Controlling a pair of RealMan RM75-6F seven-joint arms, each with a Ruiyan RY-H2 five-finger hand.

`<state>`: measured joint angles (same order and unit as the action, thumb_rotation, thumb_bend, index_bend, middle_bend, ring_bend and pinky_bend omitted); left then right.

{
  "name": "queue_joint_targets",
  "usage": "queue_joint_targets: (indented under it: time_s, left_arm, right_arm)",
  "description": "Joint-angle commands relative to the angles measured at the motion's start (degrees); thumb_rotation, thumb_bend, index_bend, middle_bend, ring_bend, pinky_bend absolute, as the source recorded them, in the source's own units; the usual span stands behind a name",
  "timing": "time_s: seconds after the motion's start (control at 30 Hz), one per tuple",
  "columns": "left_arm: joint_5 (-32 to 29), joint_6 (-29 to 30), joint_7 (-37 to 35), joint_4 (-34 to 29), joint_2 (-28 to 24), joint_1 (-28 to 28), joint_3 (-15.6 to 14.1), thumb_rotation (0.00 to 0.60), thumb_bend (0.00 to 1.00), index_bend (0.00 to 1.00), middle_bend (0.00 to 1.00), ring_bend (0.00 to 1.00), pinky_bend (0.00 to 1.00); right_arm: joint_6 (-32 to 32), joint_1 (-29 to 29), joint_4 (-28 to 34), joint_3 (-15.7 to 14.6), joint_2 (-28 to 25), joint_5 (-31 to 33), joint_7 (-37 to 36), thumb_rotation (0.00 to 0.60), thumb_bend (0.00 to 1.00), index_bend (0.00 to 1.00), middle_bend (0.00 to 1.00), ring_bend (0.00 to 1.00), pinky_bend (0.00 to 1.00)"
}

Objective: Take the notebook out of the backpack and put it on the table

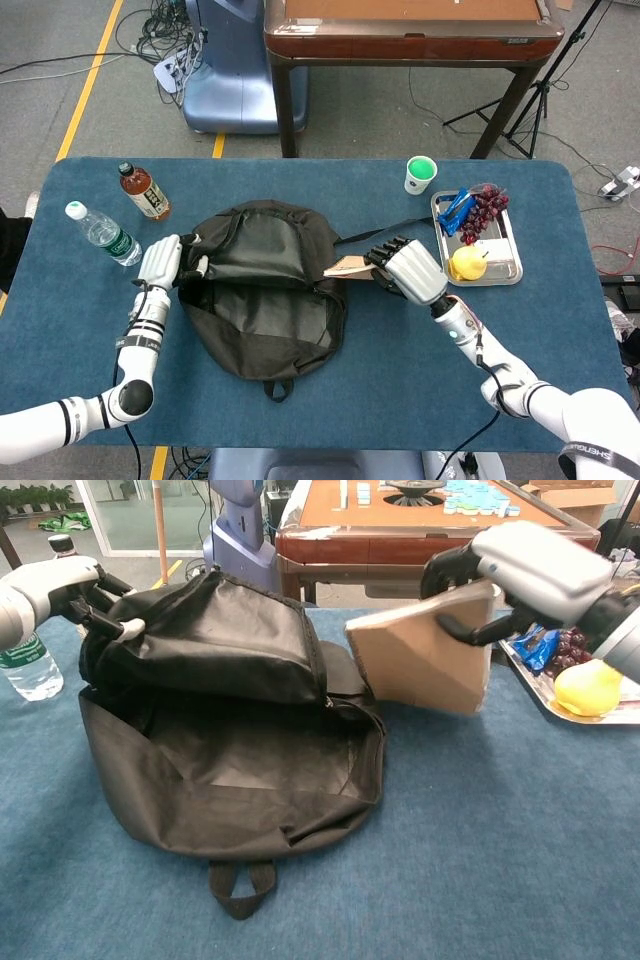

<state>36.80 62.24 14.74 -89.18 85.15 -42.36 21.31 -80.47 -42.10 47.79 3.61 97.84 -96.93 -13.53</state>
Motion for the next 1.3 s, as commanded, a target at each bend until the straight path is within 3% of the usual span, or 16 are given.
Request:
queue_joint_targets:
  time_s: [0.03, 0.13, 0.17, 0.23, 0.43, 0.47, 0.7, 0.83, 1.0, 1.1, 1.17, 1.3]
  left_arm:
    - [0.3, 0.0, -0.1, -0.2, -0.3, 0.2, -0.2, 0.600, 0.56, 0.64, 0.74, 0.64, 0.44]
    - [0.5, -0.2, -0.3, -0.5, -0.8, 0.5, -0.4, 0.598, 0.56, 0.63, 0.73, 0.63, 0.44]
    - [0.7, -0.2, -0.4, -0.6, -0.9, 0.6, -0.4, 0.591, 0.56, 0.62, 0.72, 0.63, 0.44]
    - [1.1, -0.2, -0.6, -0.8, -1.1, 0.8, -0.5, 0.541, 0.55, 0.62, 0.72, 0.63, 0.44]
    - [2.7, -0.4, -1.3, -2.9, -2.8, 1.8, -1.4, 0.263, 0.52, 0.56, 0.66, 0.59, 0.44]
    - [3.1, -0.5, -1.5, -3.4, -3.1, 2.0, -1.6, 0.243, 0.51, 0.54, 0.64, 0.57, 0.44]
    - [5.1, -1.4, -1.4, -8.1, -6.7, 3.3, -3.4, 0.079, 0.40, 0.27, 0.32, 0.27, 0.36]
    - [6.1, -0.7, -1.8, -10.8, -9.2, 4.5, -3.9, 0.050, 0.38, 0.17, 0.19, 0.15, 0.28]
    - [7.9, 0.5, -2.2, -13.0, -12.2, 6.2, -4.9, 0.051, 0.38, 0.16, 0.18, 0.13, 0.25]
    - [10.5, 2.6, -1.9, -13.4, -13.4, 7.6, -6.0, 0.062, 0.37, 0.17, 0.18, 0.13, 0.24]
    - [12.6, 4.4, -2.0, -13.6, -14.1, 8.8, -6.7, 0.071, 0.37, 0.19, 0.18, 0.13, 0.24]
    - [17.0, 8.1, -2.9, -14.3, -15.9, 11.6, -8.3, 0.104, 0.37, 0.21, 0.18, 0.13, 0.24]
  right_arm:
    - [3.1, -0.1, 4.9, -1.5, -1.2, 0.2, 2.4, 0.600, 0.51, 0.36, 0.31, 0.29, 0.41]
    - [5.7, 0.6, 12.2, -2.0, -4.6, 1.2, 6.2, 0.600, 0.45, 0.04, 0.09, 0.10, 0.23]
    - [6.2, 0.8, 14.7, -2.1, -5.9, 1.6, 7.5, 0.600, 0.43, 0.01, 0.06, 0.08, 0.20]
    - [6.6, 1.4, 19.5, -2.1, -8.3, 2.1, 9.5, 0.600, 0.40, 0.00, 0.00, 0.02, 0.16]
    - [5.5, 4.0, 31.6, -2.0, -16.0, 3.0, 14.7, 0.600, 0.37, 0.00, 0.00, 0.00, 0.12]
    - [5.4, 4.3, 32.8, -1.9, -16.9, 3.2, 15.2, 0.600, 0.37, 0.00, 0.00, 0.00, 0.12]
    - [4.6, 6.7, 37.8, -0.8, -22.1, 4.9, 17.2, 0.600, 0.37, 0.00, 0.00, 0.00, 0.11]
    - [4.4, 8.1, 38.3, -0.5, -24.0, 6.3, 17.1, 0.600, 0.37, 0.00, 0.00, 0.00, 0.11]
    - [4.2, 10.0, 39.1, -0.6, -26.5, 7.2, 17.0, 0.600, 0.37, 0.00, 0.00, 0.00, 0.11]
    - [4.0, 11.4, 40.1, -1.0, -28.2, 7.8, 16.4, 0.600, 0.37, 0.00, 0.06, 0.01, 0.13]
    - [4.2, 12.4, 41.1, -1.4, -29.7, 8.5, 15.8, 0.600, 0.37, 0.04, 0.12, 0.04, 0.18]
    - [3.5, 15.0, 42.0, -2.3, -32.4, 9.5, 15.8, 0.600, 0.37, 0.24, 0.27, 0.20, 0.34]
